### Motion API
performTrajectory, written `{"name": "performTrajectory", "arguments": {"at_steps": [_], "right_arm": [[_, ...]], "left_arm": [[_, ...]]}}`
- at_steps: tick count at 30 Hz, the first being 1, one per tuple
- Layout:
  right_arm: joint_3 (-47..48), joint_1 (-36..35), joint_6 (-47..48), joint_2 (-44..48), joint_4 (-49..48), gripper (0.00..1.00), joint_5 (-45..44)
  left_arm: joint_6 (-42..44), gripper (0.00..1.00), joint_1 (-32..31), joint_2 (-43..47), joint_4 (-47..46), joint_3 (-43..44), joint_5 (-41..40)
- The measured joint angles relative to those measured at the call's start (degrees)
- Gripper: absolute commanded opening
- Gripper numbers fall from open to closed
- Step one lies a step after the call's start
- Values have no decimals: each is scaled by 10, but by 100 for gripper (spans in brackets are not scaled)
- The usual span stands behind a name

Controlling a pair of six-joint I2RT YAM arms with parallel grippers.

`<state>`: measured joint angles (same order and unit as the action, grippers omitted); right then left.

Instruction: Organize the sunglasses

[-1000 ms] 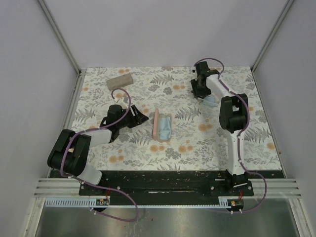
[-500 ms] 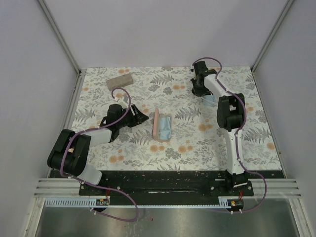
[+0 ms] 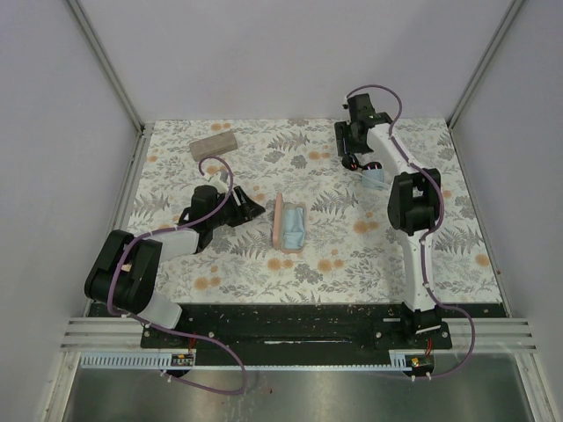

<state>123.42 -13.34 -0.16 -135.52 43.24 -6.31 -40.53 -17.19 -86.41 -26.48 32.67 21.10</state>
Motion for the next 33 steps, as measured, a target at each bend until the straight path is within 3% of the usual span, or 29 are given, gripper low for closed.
{"name": "performTrajectory", "arguments": {"at_steps": [7,12,20,24,26,31,32,33], "right_arm": [[196,12,-12,-68,38,80,13],[215,17,-12,-114,57,73,30],[160,17,-17,-134,84,19,82],[122,11,-21,-104,63,10,98],[84,1,-23,-86,47,8,88],[-37,-55,-24,-21,-17,20,21],[-60,-71,-24,-10,-27,26,1],[-77,-89,-23,-2,-35,38,-19]], "left_arm": [[0,61,0,0,0,0,4],[0,61,0,0,0,0,7],[0,60,0,0,4,1,8],[0,61,0,0,9,6,8],[2,61,0,0,9,7,8],[2,60,0,0,9,8,8],[2,60,0,0,10,8,8],[2,60,0,0,10,8,9]]}}
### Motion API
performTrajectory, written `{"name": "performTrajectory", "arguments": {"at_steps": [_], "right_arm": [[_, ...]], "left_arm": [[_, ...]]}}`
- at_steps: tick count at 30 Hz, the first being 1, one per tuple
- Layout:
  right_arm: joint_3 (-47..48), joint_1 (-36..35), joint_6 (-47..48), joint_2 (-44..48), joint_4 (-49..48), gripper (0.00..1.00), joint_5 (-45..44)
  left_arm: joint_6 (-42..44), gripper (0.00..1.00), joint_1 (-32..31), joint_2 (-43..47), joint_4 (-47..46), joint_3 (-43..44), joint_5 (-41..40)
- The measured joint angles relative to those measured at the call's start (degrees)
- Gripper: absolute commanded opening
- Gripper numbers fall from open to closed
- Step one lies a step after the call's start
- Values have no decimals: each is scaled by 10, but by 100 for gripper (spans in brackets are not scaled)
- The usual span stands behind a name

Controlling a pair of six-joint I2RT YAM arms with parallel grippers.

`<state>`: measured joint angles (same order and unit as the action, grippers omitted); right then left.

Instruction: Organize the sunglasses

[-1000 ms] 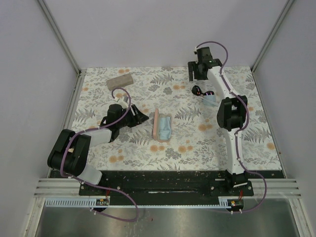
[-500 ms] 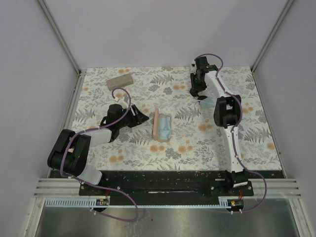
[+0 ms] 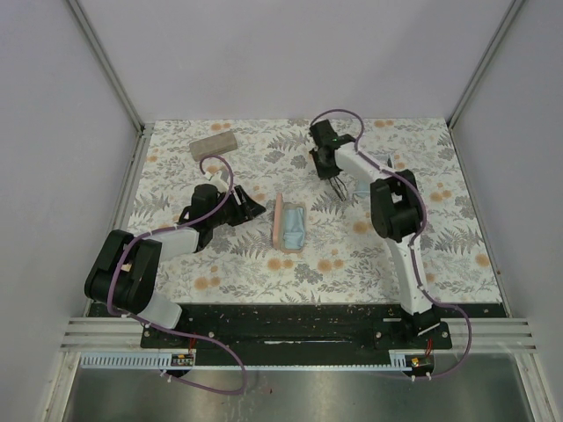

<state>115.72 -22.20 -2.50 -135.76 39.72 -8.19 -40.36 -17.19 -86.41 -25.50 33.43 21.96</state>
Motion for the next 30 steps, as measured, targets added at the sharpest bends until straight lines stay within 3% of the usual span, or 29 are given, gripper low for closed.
{"name": "performTrajectory", "arguments": {"at_steps": [1,3,7,14,20,30], "right_arm": [[-13,-19,0,5,-5,48,-19],[-28,-54,-1,9,-15,60,-43],[-46,-109,-19,19,-9,68,-29],[-118,-110,-69,130,-1,61,71],[-119,-96,-81,167,1,48,52],[-131,-69,-180,148,23,54,16]], "left_arm": [[0,60,0,0,0,0,0],[0,60,0,0,0,0,0],[0,60,0,0,1,0,0],[0,60,0,0,2,0,0],[0,60,0,0,2,0,0],[0,60,0,0,4,3,1]]}}
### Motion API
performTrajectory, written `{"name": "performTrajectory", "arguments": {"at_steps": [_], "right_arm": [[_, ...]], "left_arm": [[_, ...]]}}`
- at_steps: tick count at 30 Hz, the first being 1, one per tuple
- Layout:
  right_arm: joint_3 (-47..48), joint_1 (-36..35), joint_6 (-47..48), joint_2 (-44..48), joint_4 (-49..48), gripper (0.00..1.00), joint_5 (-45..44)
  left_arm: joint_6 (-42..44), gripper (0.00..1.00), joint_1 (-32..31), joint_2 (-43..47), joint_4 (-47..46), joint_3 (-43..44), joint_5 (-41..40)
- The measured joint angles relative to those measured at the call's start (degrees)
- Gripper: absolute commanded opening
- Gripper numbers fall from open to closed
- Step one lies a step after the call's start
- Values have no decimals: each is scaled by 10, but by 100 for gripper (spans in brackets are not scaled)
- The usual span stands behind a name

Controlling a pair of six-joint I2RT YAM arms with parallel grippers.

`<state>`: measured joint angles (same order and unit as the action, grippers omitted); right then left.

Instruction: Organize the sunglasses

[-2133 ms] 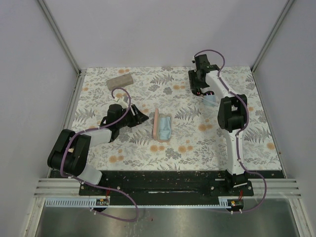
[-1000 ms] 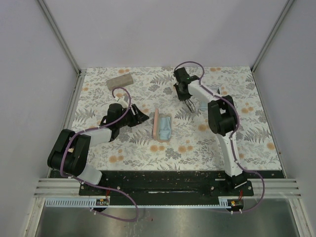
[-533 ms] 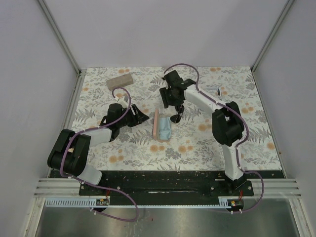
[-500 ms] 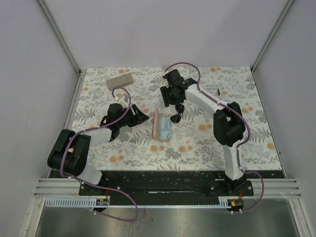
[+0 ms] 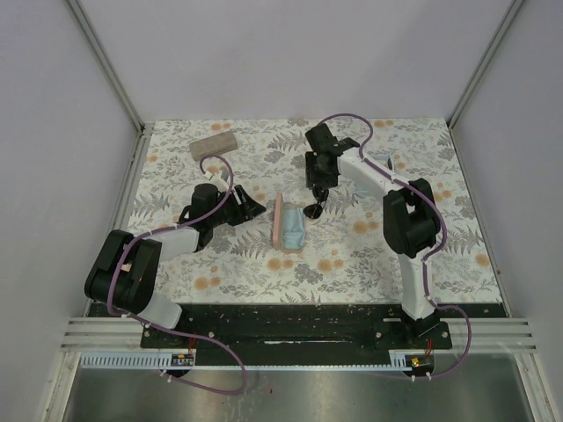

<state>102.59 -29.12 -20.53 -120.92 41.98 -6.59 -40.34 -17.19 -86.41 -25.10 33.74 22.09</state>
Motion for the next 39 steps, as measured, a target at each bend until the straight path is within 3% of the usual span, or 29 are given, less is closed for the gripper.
{"name": "performTrajectory", "arguments": {"at_steps": [17,22,28,39], "right_arm": [[-41,4,-83,-37,-8,54,-8],[-51,4,-93,-37,-9,35,-13],[-51,4,-100,-37,-19,2,-13],[-72,4,-95,-22,-31,0,-14]], "left_arm": [[0,60,0,0,0,0,3],[0,59,0,0,0,0,8],[0,59,0,0,-3,0,26],[-8,47,-7,-28,-47,16,89]]}}
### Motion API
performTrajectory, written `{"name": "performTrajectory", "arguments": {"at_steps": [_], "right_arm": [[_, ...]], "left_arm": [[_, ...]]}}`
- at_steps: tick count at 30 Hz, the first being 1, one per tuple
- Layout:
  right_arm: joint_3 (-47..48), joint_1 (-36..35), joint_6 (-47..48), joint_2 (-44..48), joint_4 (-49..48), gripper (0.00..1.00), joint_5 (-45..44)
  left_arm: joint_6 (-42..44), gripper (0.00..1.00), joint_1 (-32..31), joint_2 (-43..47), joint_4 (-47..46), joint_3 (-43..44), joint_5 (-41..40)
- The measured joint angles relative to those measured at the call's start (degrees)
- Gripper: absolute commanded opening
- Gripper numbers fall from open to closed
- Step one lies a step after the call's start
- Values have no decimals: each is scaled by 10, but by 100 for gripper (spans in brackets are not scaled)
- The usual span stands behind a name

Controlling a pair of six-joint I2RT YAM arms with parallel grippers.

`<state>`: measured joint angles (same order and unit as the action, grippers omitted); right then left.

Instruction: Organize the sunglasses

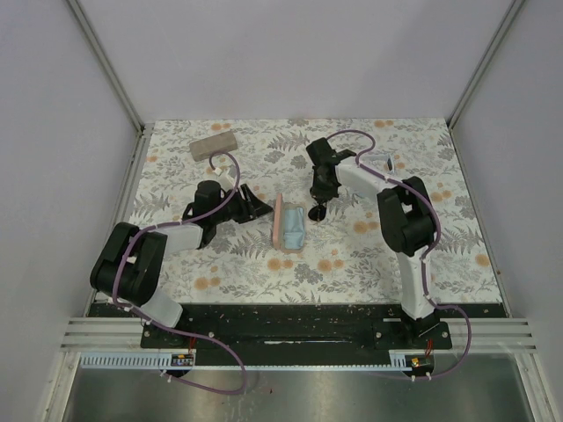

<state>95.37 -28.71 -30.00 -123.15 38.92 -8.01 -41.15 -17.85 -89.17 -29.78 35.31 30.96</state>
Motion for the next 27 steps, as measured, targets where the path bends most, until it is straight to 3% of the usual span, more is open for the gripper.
{"name": "performTrajectory", "arguments": {"at_steps": [16,27], "right_arm": [[-106,-16,-4,144,-40,0,54],[-132,-82,-55,146,-75,0,67]], "left_arm": [[-3,45,-2,-10,3,3,5],[-2,45,-2,-10,6,3,4]]}}
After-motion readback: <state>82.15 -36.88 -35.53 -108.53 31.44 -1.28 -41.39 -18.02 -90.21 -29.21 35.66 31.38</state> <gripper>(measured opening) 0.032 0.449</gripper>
